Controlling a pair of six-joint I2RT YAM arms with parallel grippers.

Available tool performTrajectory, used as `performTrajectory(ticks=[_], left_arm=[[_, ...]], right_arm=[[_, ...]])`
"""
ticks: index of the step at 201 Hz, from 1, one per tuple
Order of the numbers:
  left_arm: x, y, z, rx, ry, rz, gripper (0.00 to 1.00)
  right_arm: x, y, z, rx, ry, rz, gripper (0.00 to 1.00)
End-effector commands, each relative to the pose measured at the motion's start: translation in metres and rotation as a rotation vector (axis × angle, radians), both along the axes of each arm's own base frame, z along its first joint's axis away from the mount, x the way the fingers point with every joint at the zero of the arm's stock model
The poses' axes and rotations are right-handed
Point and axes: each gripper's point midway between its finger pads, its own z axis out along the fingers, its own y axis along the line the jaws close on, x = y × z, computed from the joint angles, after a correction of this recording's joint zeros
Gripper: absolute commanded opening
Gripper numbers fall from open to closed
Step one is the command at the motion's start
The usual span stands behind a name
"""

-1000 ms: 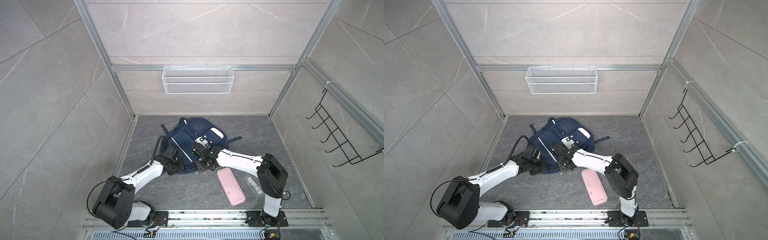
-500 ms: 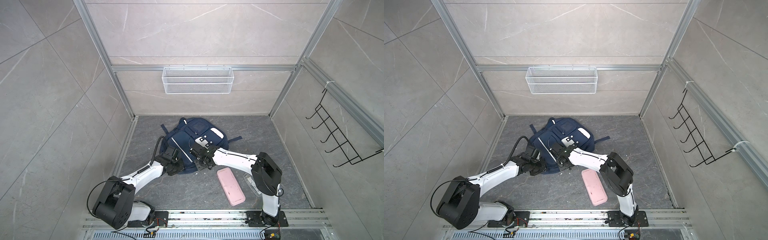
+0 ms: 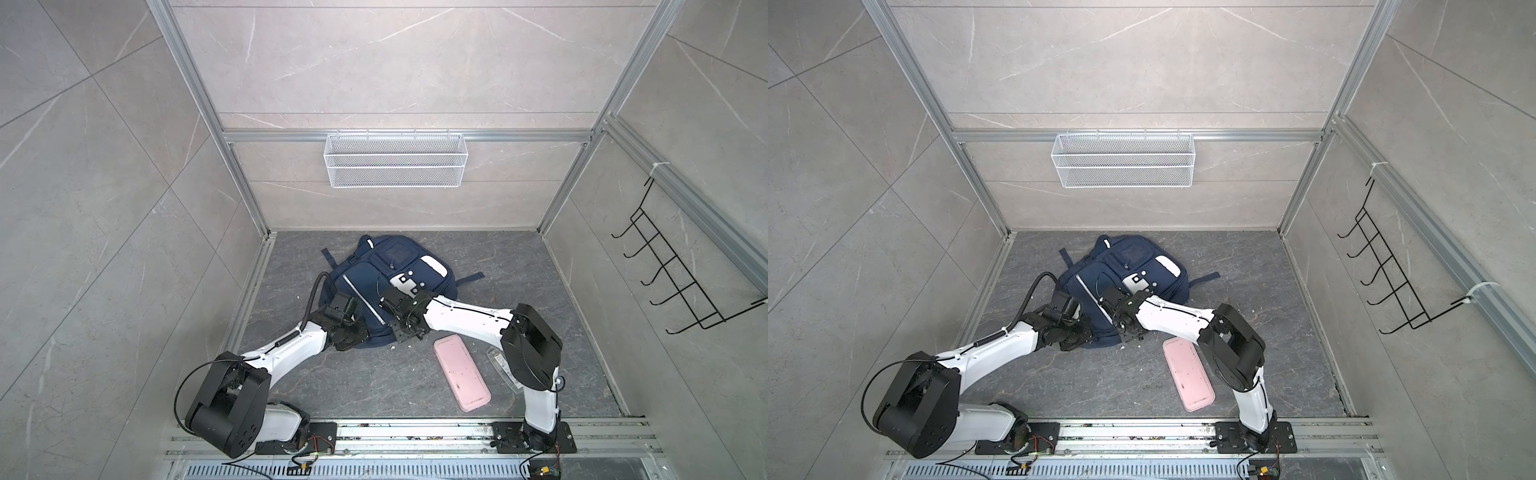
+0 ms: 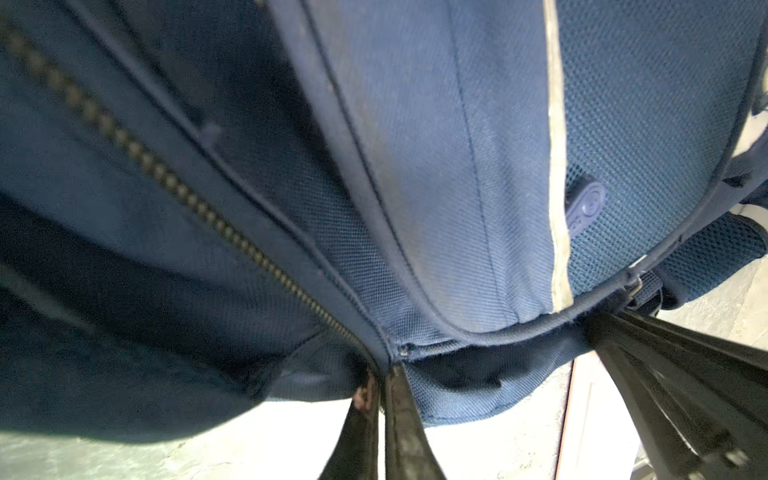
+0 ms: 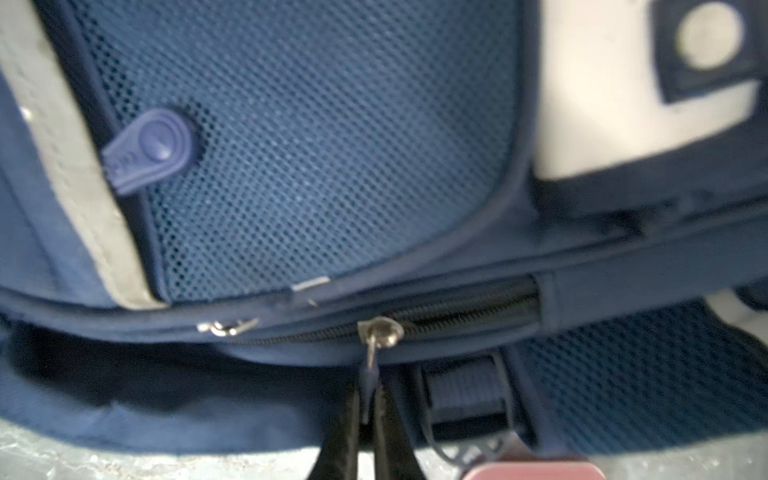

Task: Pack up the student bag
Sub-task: 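Pull the zipper along the bag edge with the right gripper while left holds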

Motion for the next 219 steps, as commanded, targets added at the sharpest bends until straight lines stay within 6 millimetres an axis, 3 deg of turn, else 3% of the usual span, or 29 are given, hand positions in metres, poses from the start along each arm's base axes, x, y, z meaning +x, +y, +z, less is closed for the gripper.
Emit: performTrajectory(ticks=[1,94,127,188,219], left_arm=[[-0.003,0.000,-0.004,0.009,0.023,0.003,0.07],[-0.002,0.003,0.001,0.017,0.009,0.007,0.07],[-0.001,0.002,0.002,0.012,0.007,0.007,0.07],[0.005,-0.009,0.005,-0.021,-0.010,0.006,0.06],[0.005,-0.017,0.007,-0.021,-0.012,-0.016,0.06]], right_arm=[[-0.002,-0.007,0.025,0.022,-0.053,-0.020,0.07],[-0.018,-0.012,0.031,0.071,-0.024,0.002,0.00],[-0.026,-0.003,0.034,0.128,0.011,0.032,0.00],[-0.051,0.040,0.020,0.230,0.165,0.151,0.00],[-0.059,0.075,0.019,0.287,0.207,0.198,0.00]])
